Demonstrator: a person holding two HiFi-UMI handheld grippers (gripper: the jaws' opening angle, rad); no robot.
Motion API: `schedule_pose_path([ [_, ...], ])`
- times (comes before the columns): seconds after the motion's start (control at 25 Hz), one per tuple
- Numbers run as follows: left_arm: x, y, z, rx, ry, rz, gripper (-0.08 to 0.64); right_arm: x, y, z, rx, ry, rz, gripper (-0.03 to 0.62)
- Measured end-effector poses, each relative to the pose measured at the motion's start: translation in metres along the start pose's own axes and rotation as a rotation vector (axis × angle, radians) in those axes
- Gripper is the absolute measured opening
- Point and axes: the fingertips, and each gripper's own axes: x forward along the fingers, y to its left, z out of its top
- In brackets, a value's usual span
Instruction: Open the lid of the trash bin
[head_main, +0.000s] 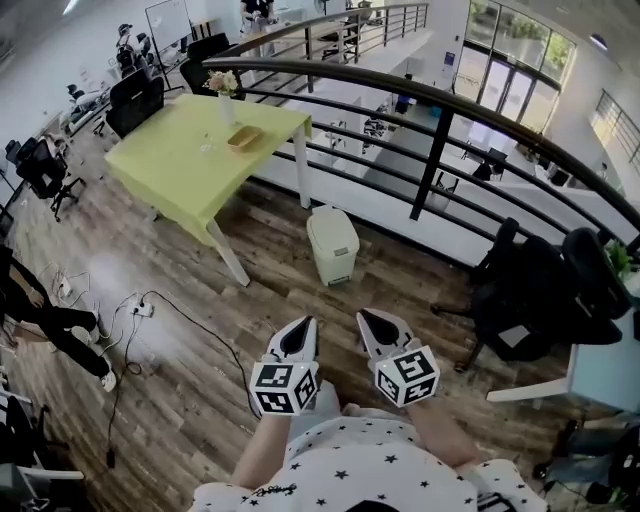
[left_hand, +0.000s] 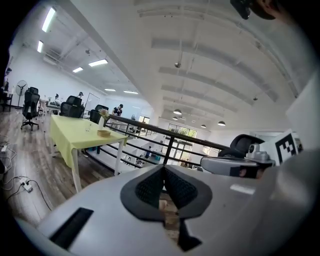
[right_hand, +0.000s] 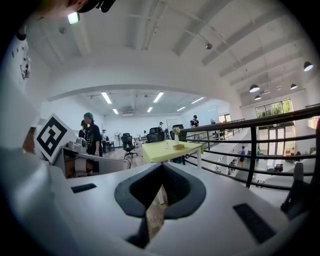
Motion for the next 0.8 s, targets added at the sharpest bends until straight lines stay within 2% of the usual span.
schedule_pose_path([
  [0.2, -0.004, -0.006, -0.001, -0.002, -0.002, 0.013, 0.012, -0.01, -0.007, 0.001, 0.071, -0.027, -0.008, -0.006],
  [0.48, -0.003, -0.012, -0.008, -0.028, 0.001, 0.026, 0.012, -0.018, -0.013, -0.004, 0.062, -0.016, -0.004, -0.006],
  [0.8, 0.012, 0.002, -0.005, -0.051, 0.008, 0.029, 0.012, 0.001, -0.019, -0.004, 0.046, -0.001, 0.009, -0.006],
])
